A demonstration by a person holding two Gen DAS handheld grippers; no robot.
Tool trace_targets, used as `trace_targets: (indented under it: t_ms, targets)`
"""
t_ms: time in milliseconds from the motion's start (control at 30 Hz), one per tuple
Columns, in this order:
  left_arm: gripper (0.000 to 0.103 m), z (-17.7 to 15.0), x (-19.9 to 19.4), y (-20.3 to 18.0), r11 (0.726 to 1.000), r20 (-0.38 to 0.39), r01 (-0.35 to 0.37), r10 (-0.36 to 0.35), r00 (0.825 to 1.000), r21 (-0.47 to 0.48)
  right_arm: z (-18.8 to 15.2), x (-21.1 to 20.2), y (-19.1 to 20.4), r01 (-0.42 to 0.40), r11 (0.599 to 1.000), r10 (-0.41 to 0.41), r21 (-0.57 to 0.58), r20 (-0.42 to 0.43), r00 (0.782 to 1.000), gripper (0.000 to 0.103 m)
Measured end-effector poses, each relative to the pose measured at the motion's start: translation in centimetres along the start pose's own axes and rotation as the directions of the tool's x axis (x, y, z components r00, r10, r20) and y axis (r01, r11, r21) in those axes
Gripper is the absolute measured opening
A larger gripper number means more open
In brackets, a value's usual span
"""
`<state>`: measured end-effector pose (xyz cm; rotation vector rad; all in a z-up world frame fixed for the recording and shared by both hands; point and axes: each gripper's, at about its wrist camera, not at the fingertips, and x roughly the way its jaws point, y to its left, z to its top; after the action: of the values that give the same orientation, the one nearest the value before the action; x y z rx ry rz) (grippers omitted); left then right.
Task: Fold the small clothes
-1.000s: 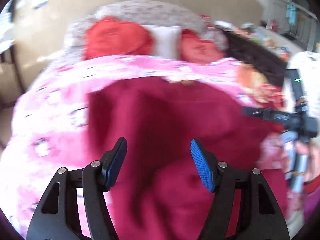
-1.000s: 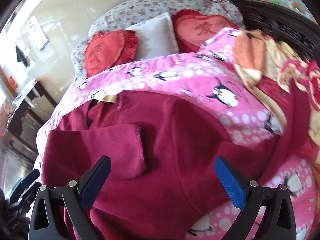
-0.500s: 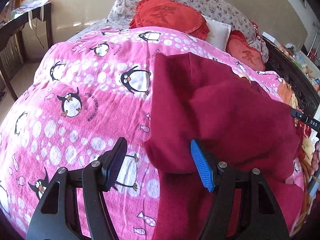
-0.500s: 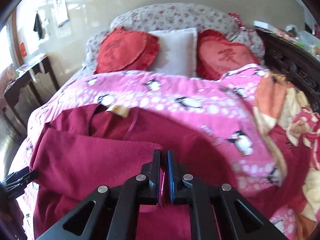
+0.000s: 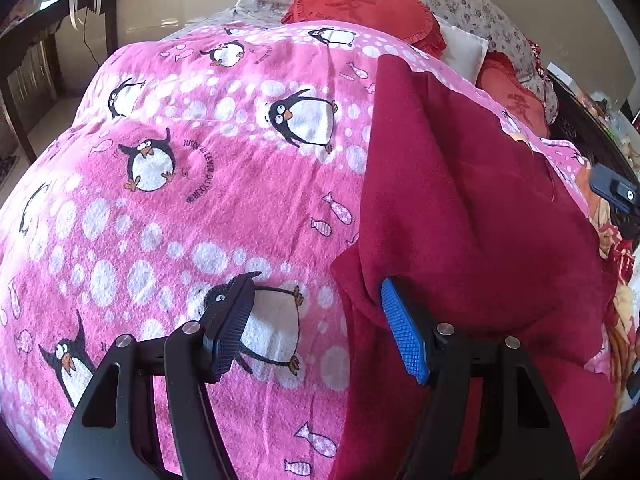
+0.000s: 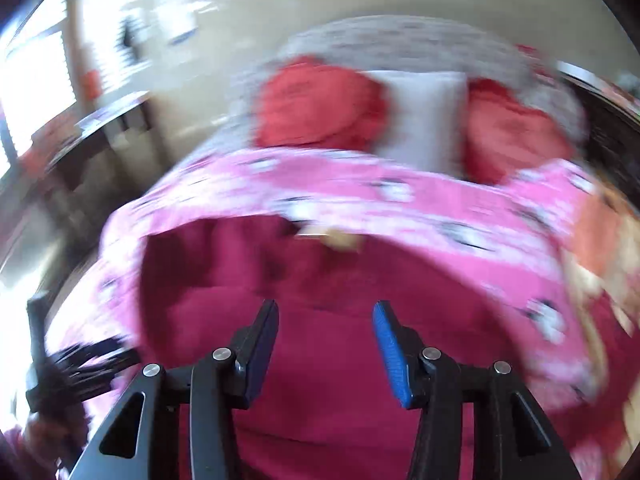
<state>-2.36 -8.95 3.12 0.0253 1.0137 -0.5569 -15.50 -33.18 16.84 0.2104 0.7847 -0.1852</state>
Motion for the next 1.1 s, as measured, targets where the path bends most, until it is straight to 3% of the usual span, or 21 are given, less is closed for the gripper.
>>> trace_targets:
  t_ms: [100, 167, 367, 433, 500, 600, 800, 967, 1033, 1100]
  targets:
    - [0.066, -0.1, 0.0, 0.3, 1.0, 0.005, 0.006, -0.006, 1.0, -0.004, 1.9, 3.6, 6.1, -0.162, 0.978, 0.159, -0.134, -0.03, 0.987, 0.047]
    - [0.066, 0.0, 0.2, 0.6, 1.0, 0.004, 0.019, -0.019, 1.0, -0.02, 2.9, 5.9, 8.5, -0.209, 0.96, 0.204, -0.186, -0.046, 0.978, 0.047]
    - [0.066, -0.1, 0.3, 1.4, 0.998, 0.009, 0.048, -0.048, 0.999, -0.032, 4.8, 13.6, 12.6, -0.356, 0.915, 0.326, -0.19, -0.171, 0.93, 0.046]
    - [0.066, 0.0, 0.3, 1.7, 0.997, 0.011, 0.063, -0.063, 0.998, -0.04, 4.8, 14.8, 13.5, -0.407, 0.886, 0.367, -0.22, -0.201, 0.908, 0.034]
    - [0.066, 0.2, 0.2, 2.1, 0.996, 0.011, 0.074, -0.074, 0.997, -0.041, 4.3, 15.5, 14.4, -0.377, 0.886, 0.324, -0.271, -0.221, 0.92, 0.01]
    - [0.066, 0.5, -0.1, 2.4, 0.996, 0.016, 0.077, -0.076, 0.997, -0.041, 3.8, 16.3, 14.8, -0.361, 0.882, 0.296, -0.304, -0.239, 0.925, 0.004]
    - [0.066, 0.9, -0.6, 3.4, 0.996, 0.032, 0.031, -0.028, 0.999, -0.082, 6.6, 17.1, 14.8, -0.303, 0.92, 0.268, -0.249, -0.162, 0.95, 0.003]
    - [0.066, 1.2, -1.6, 3.0, 0.997, 0.048, 0.019, -0.016, 0.999, -0.078, 6.3, 17.6, 15.4, -0.271, 0.931, 0.243, -0.245, -0.14, 0.96, 0.003]
    - [0.066, 1.4, -2.3, 2.6, 0.997, 0.071, 0.028, -0.023, 0.997, -0.069, 6.1, 15.7, 14.0, -0.302, 0.935, 0.278, -0.185, -0.145, 0.95, 0.01]
    - [0.066, 1.6, -2.9, 2.0, 0.998, 0.095, 0.039, -0.034, 0.995, -0.051, 5.2, 13.2, 12.2, -0.288, 0.941, 0.268, -0.176, -0.131, 0.955, 0.041]
